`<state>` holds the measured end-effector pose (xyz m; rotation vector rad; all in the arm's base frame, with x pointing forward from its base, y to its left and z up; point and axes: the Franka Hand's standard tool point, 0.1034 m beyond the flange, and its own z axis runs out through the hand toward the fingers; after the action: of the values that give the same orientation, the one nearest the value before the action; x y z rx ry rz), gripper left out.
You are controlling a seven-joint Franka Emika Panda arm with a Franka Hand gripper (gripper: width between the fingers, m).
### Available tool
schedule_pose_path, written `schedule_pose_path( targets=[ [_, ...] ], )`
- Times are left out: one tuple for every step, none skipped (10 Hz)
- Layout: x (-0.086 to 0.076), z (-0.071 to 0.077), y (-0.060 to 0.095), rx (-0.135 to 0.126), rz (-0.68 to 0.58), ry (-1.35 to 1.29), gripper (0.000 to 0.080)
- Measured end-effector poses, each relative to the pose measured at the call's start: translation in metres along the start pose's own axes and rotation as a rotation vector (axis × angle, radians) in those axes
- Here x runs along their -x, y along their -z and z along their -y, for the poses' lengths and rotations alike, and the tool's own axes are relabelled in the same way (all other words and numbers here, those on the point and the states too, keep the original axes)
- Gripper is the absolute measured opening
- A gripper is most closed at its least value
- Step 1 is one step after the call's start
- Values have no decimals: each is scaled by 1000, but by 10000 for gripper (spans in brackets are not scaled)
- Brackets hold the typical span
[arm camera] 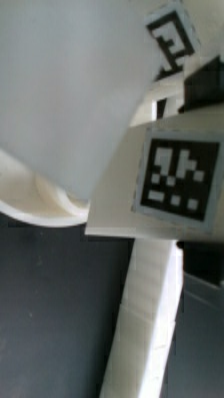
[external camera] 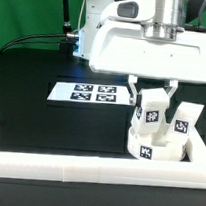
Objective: Assemble stool
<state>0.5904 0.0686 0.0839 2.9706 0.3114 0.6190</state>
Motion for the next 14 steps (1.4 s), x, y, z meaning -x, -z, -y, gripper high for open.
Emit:
schedule_pose_path(
  targets=[
    [0, 0, 0, 0, -1, -7, 324],
    [0, -1, -1, 2, -14, -7, 324],
    [1, 0, -5, 4, -27, -5, 324],
    [3, 2, -9, 5, -36, -7, 324],
    [2, 4, -10, 7, -61, -16, 324],
    [2, 5, -11, 10, -80, -26, 324],
    [1, 4, -11, 12, -90, -28, 324],
    [1, 4, -11, 13, -88, -25, 438],
    [1, 3, -11, 14, -88, -25, 438],
    [1, 3, -11, 14, -88, -25, 570],
    [1, 2, -11, 16, -88, -30, 633],
    [-1, 1, -8, 14, -84, -34, 633],
    [-5, 2, -2, 10, -86, -33, 646],
    [-10, 2, 4, 5, -86, -32, 649]
  ],
)
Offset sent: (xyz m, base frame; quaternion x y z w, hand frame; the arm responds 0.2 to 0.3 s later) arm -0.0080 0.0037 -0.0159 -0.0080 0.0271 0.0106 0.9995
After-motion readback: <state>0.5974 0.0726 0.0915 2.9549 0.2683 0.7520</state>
